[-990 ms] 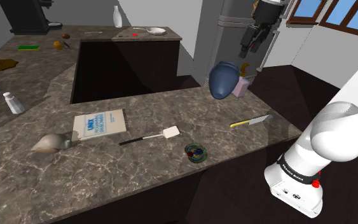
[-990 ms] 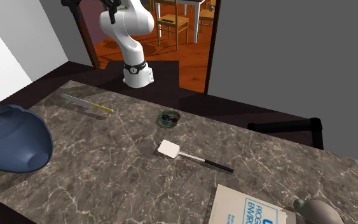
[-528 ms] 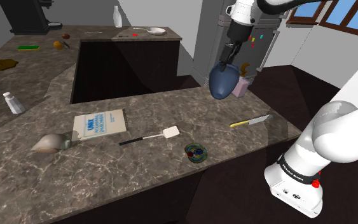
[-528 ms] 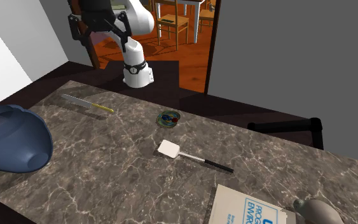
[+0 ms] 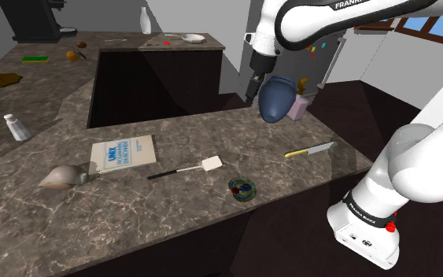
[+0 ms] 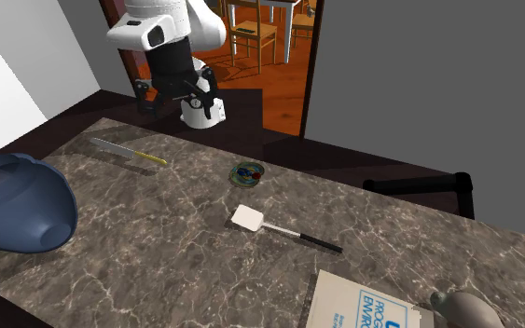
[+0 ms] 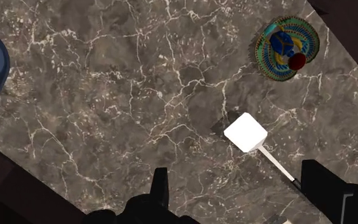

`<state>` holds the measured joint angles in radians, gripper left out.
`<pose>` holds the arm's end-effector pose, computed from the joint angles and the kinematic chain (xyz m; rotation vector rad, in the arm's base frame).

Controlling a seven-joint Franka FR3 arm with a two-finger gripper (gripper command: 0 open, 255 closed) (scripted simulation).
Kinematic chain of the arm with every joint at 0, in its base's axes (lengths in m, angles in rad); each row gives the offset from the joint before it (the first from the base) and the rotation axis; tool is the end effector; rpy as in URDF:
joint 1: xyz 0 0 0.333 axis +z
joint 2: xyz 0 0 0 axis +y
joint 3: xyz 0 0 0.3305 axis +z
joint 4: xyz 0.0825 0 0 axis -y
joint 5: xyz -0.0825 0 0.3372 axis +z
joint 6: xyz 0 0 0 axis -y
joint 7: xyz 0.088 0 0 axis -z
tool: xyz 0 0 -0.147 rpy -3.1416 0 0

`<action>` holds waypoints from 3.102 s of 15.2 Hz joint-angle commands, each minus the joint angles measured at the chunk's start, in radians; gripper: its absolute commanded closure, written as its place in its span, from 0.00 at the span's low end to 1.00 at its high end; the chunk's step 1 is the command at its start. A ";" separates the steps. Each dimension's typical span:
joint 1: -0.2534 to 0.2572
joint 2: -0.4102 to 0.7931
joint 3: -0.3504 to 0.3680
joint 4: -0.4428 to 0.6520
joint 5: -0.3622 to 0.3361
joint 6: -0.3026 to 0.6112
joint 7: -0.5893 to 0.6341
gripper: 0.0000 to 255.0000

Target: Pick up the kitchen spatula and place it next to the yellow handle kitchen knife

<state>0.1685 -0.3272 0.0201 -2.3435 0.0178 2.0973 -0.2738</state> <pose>0.4037 0.0790 0.4622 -3.0531 -0.7040 -0.1274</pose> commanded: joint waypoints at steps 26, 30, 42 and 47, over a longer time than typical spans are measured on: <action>0.183 0.804 0.141 0.358 -0.070 0.410 -0.373 0.00; 0.189 0.848 0.135 0.365 -0.079 0.447 -0.367 0.00; 0.194 0.877 0.130 0.371 -0.084 0.470 -0.364 1.00; 0.194 0.877 0.130 0.371 -0.084 0.470 -0.364 1.00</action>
<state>0.3622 0.5499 0.1506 -1.9728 -0.0659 2.5676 -0.6378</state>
